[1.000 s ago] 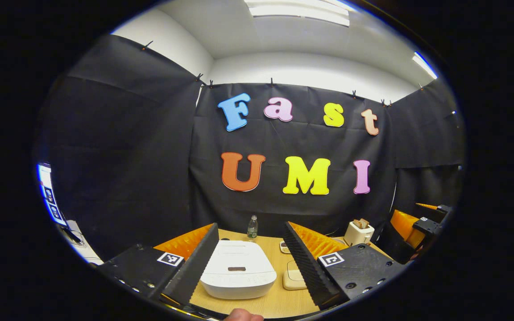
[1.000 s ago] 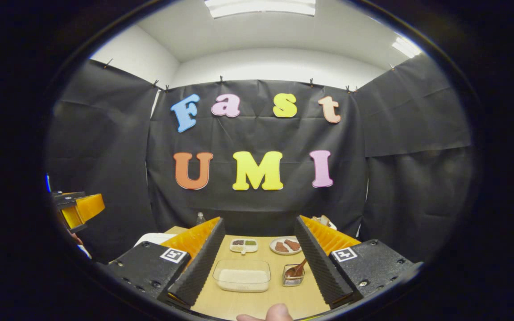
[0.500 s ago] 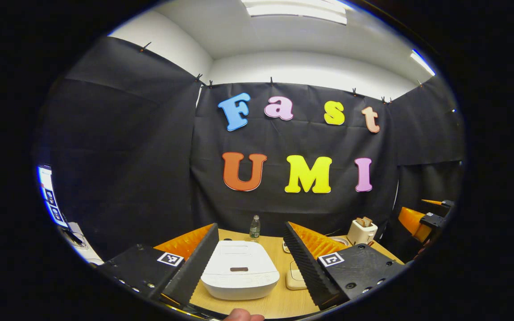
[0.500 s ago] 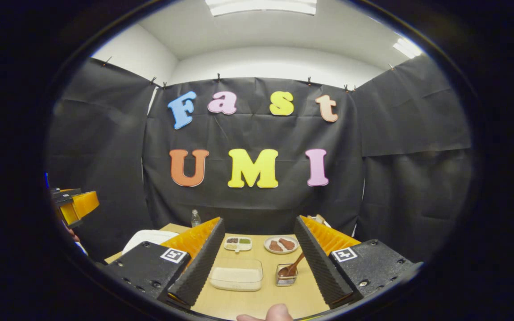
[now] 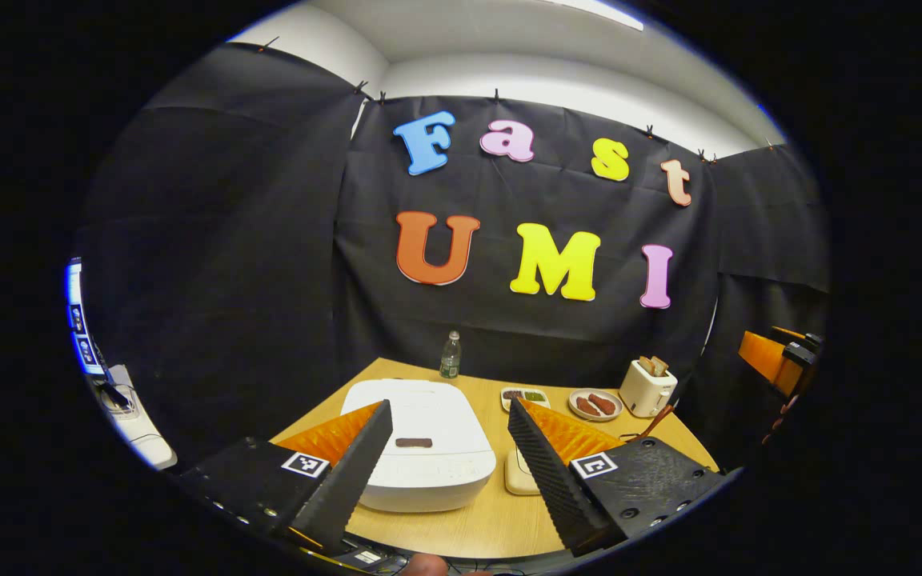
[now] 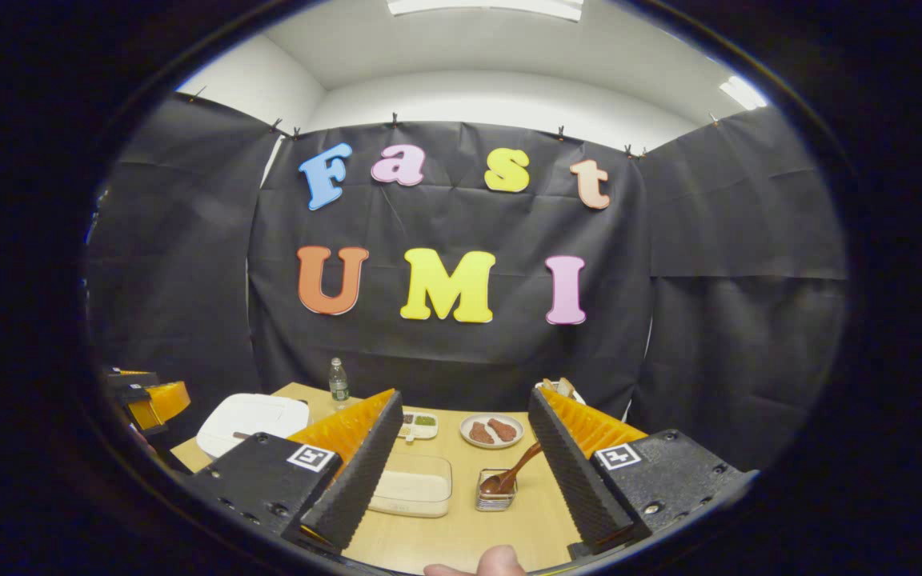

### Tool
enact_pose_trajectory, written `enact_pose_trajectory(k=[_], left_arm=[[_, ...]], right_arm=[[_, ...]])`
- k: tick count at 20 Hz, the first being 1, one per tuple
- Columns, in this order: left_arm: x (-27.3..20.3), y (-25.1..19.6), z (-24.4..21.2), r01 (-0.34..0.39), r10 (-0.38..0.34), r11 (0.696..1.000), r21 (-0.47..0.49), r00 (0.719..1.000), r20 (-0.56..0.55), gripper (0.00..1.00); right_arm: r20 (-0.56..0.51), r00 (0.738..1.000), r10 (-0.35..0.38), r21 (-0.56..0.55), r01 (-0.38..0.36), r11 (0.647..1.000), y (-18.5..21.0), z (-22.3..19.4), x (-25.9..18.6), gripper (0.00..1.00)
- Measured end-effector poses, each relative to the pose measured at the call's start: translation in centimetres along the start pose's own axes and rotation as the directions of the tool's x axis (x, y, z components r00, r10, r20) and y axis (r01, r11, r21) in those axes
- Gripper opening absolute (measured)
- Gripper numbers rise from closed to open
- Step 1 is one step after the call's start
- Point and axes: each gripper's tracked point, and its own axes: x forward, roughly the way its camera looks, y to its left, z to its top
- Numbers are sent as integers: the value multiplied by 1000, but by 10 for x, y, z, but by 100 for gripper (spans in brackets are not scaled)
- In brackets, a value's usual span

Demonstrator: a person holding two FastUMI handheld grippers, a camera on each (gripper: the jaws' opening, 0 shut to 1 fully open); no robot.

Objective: Close the left gripper, press the button to open the rice cooker; take a wooden spoon from the chopstick holder with the right hand, scoop a spoonful of rice and pour it into the rice cooker, then put the wooden spoon back into the chopstick holder.

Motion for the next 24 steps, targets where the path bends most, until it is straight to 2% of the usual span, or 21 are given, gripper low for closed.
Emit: enact_pose_trajectory(k=[2, 3, 4, 5, 6, 7, 9, 13, 18, 21, 24], left_arm=[[14, 2, -11, -9, 10, 1000, 1, 999, -49, 87], [20, 4, -16, -18, 18, 1000, 0, 997, -76, 74], [27, 9, -22, -36, 36, 999, 1, 993, -111, 74], [33, 16, -28, -61, 61, 998, 4, 988, -141, 45], [40, 21, -30, -80, 79, 997, 2, 982, -171, 37], [46, 24, -34, -92, 89, 996, -3, 976, -201, 19], [55, 22, -46, -74, 65, 997, -22, 957, -284, 1], [80, 28, -73, -78, 21, 990, -115, 904, -426, 0], [113, 40, -100, -115, 6, 981, -158, 827, -562, 0], [127, 50, -110, -141, 18, 977, -160, 802, -597, 0], [135, 59, -113, -154, 36, 977, -145, 797, -603, 0]], right_arm=[[-7, 1000, -3, 10, 3, 1000, -6, -6, 13, 99], [-10, 1000, -4, 15, 4, 1000, -9, -8, 20, 99], [-14, 1000, -1, 22, 1, 1000, -13, -10, 28, 100], [-18, 1000, 2, 27, -2, 1000, -16, -14, 34, 100], [-19, 1000, 7, 35, -6, 999, -19, -14, 41, 100], [-17, 1000, 10, 42, -9, 999, -24, -15, 48, 100], [-21, 1000, 15, 55, -14, 998, -32, -19, 64, 100], [-50, 999, 21, 71, -17, 997, -47, -33, 87, 100], [-89, 996, 9, 81, -2, 997, -67, -50, 104, 100], [-104, 995, -4, 82, 13, 997, -80, -56, 110, 100], [-113, 993, -22, 86, 31, 996, -91, -59, 112, 100]])
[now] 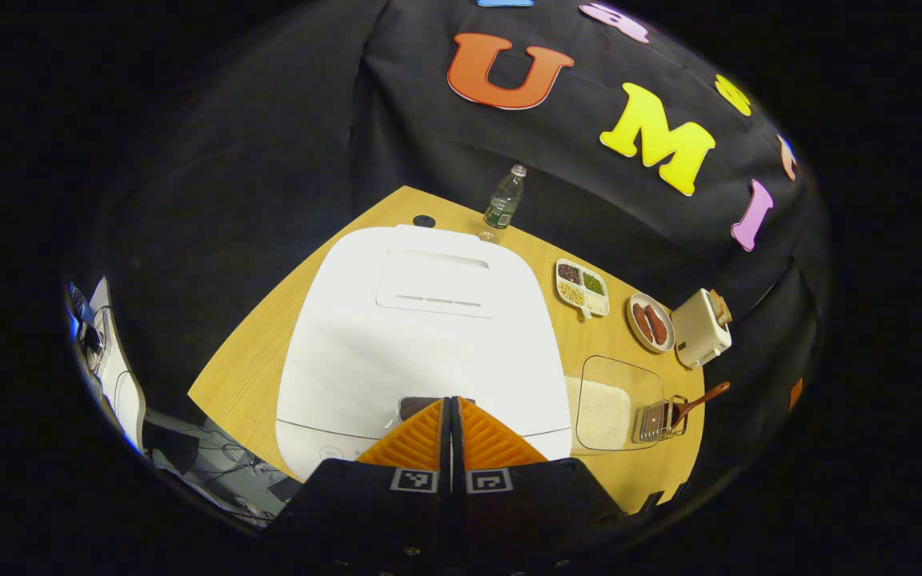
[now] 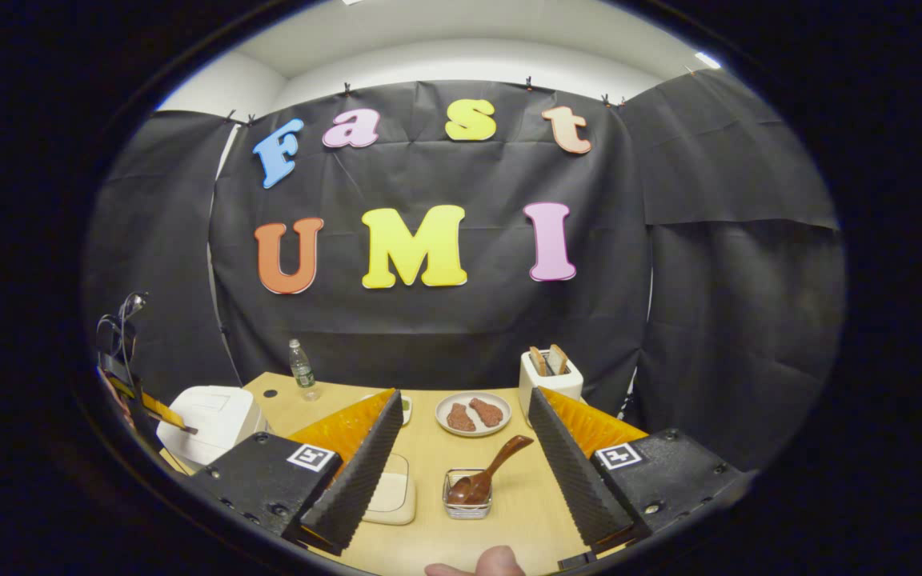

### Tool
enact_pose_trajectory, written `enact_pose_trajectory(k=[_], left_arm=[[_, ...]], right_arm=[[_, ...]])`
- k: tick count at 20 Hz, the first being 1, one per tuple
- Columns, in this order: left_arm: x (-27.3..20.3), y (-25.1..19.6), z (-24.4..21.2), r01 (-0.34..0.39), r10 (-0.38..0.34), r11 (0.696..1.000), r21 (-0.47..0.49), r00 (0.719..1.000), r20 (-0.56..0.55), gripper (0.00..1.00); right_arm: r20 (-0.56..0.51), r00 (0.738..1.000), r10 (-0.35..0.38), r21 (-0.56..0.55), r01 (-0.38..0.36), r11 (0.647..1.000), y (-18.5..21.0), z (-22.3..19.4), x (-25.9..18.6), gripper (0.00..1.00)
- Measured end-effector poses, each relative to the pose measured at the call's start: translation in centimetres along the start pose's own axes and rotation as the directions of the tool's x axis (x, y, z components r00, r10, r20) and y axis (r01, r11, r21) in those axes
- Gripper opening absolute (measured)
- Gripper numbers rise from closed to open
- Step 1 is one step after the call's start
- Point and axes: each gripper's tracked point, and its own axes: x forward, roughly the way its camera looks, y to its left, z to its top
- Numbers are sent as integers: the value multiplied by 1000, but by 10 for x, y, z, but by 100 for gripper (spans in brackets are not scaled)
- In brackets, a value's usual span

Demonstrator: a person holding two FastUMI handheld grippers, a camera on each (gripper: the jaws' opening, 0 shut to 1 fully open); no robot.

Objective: Close the left gripper, press the button to open the rice cooker; take a wooden spoon from the chopstick holder with the right hand, scoop a spoonful of rice and pour it into the rice cooker, then put the wooden spoon back into the chopstick holder.

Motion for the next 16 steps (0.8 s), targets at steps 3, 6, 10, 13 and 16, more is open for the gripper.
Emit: enact_pose_trajectory(k=[3, 6, 10, 13, 16], left_arm=[[5, 4, 1, -1, 1, 1000, -6, 1000, -5, 0], [10, 6, -1, 2, -2, 1000, 10, 1000, -9, 0], [9, 7, -12, 0, 1, 999, 35, 999, -39, 0], [10, 6, -12, 21, -22, 1000, -4, 996, -82, 0], [5, 5, -3, 36, -36, 999, -7, 999, -8, 0]], right_arm=[[-13, 1000, -8, 11, 8, 1000, -3, -5, 1, 100], [-13, 1000, -16, 13, 16, 1000, -4, -6, -1, 100], [-19, 999, -29, 18, 30, 999, -6, -14, -8, 100], [-31, 999, -38, 32, 39, 999, -5, -20, -15, 100], [-22, 999, -49, 28, 50, 998, -6, -16, -23, 100]])
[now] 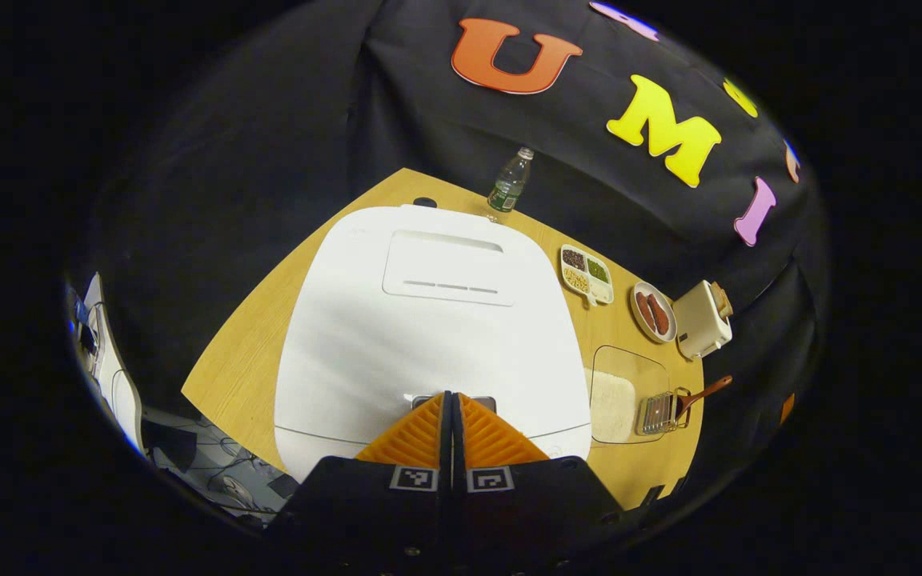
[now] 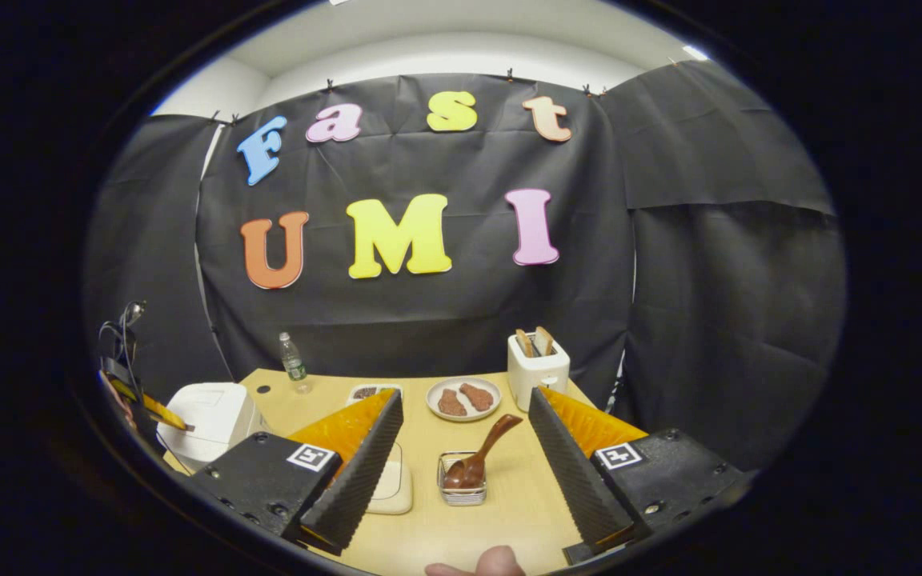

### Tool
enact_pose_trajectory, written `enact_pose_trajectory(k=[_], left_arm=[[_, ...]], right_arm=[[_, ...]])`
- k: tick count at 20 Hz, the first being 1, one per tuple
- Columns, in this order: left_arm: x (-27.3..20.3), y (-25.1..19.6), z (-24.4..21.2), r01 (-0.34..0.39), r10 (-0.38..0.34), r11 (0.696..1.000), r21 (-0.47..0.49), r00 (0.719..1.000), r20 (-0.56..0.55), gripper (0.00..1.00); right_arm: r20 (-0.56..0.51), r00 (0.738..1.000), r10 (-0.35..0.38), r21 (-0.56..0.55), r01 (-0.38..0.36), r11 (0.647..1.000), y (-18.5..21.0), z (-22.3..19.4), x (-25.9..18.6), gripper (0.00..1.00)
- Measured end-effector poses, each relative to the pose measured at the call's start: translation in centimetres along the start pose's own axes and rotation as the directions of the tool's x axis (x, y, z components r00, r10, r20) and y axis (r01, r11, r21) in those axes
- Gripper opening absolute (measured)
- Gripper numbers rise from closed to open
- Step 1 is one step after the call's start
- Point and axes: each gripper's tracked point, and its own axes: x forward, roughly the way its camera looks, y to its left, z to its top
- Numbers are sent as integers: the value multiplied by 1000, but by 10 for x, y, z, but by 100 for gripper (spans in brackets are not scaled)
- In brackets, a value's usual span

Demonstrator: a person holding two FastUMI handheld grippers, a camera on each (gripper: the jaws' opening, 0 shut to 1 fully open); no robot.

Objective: Close the left gripper, press the button to open the rice cooker; take a wooden spoon from the chopstick holder with the right hand, scoop a spoonful of rice and pour it into the rice cooker, then put the wooden spoon back into the chopstick holder.

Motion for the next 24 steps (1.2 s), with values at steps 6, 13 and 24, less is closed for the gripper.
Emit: enact_pose_trajectory(k=[6, 13, 24], left_arm=[[-58, -29, 86, -10, -36, 992, 126, 935, 354, 6], [-85, -64, 141, 40, -138, 978, 205, 859, 493, 26], [-184, -108, 120, -31, -172, 962, 270, 697, 696, 94]], right_arm=[[21, 999, -44, -4, 44, 999, -11, 10, -15, 100], [2, 999, -40, -16, 40, 999, -14, 1, -32, 100], [-106, 991, 86, 16, -84, 996, -17, -36, 31, 100]])
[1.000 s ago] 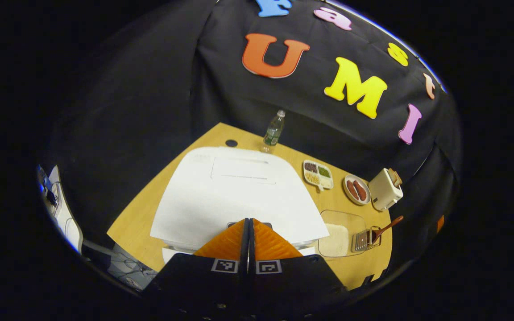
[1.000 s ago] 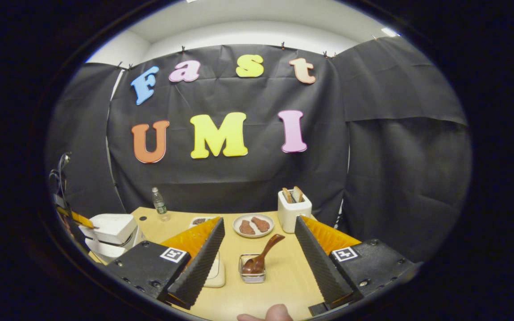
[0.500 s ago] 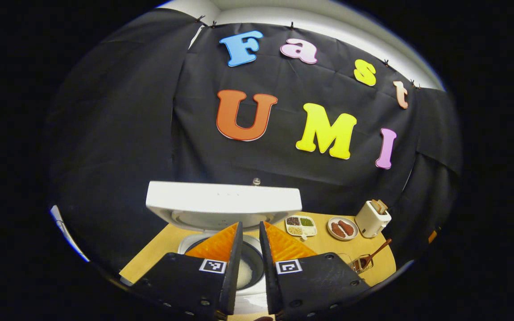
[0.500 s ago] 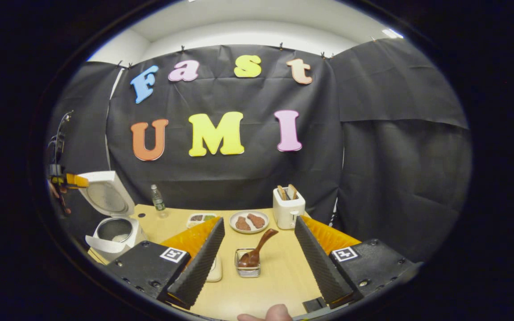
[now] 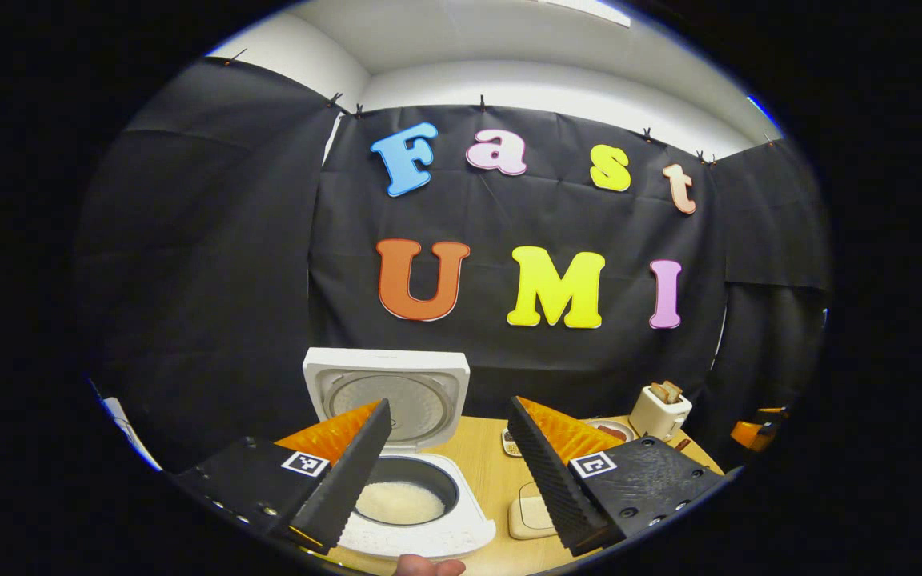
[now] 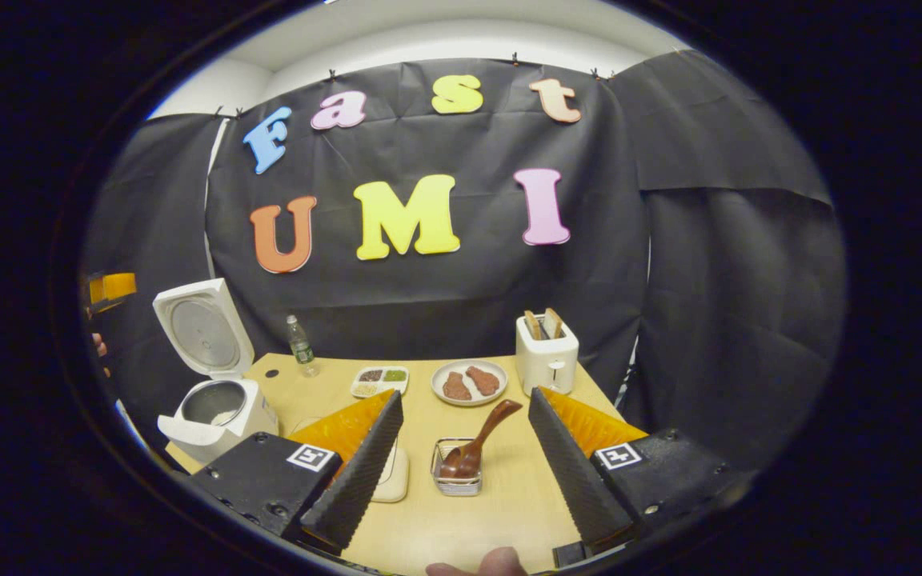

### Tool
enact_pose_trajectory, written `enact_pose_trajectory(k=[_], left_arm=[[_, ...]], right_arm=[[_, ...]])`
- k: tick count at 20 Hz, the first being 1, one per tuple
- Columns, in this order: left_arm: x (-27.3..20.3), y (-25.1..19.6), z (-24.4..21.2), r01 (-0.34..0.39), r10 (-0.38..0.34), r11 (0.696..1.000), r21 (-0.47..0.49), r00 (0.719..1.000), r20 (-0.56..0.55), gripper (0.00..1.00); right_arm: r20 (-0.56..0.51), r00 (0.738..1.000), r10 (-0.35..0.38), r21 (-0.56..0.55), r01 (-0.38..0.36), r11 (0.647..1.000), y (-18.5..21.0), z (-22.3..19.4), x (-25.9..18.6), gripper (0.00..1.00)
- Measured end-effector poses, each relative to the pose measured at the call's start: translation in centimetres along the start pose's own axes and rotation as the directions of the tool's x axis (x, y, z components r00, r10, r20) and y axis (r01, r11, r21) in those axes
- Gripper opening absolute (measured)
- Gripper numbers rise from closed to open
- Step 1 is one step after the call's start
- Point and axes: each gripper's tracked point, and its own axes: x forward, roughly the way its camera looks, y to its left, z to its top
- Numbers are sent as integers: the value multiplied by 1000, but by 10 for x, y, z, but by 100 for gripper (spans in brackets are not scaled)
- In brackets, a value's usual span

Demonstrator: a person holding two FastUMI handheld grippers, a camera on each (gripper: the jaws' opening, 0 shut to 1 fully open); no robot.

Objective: Close the left gripper, press the button to open the rice cooker; take a wooden spoon from the chopstick holder with the right hand, scoop a spoonful of rice and pour it into the rice cooker, then put the wooden spoon back into the chopstick holder.

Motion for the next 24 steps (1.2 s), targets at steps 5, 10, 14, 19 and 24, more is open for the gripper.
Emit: enact_pose_trajectory(k=[5, 10, 14, 19, 24], left_arm=[[-20, -15, 5, -51, 50, 999, 8, 998, 31, 94], [-26, -40, -14, -87, 87, 996, 8, 996, -18, 94], [-27, -53, -28, -124, 125, 992, 23, 991, -55, 94], [-34, -54, -40, -185, 187, 982, 30, 978, -94, 94], [-42, -41, -50, -245, 245, 969, 20, 962, -119, 94]], right_arm=[[-73, 997, 29, 8, -28, 1000, -17, -33, 48, 100], [-199, 977, 82, 53, -73, 996, -31, -83, 100, 100], [-278, 953, 123, 147, -84, 986, -39, -116, 148, 100], [-348, 919, 184, 224, -109, 968, -34, -143, 194, 75], [-360, 902, 241, 283, -140, 949, -18, -144, 203, 43]])
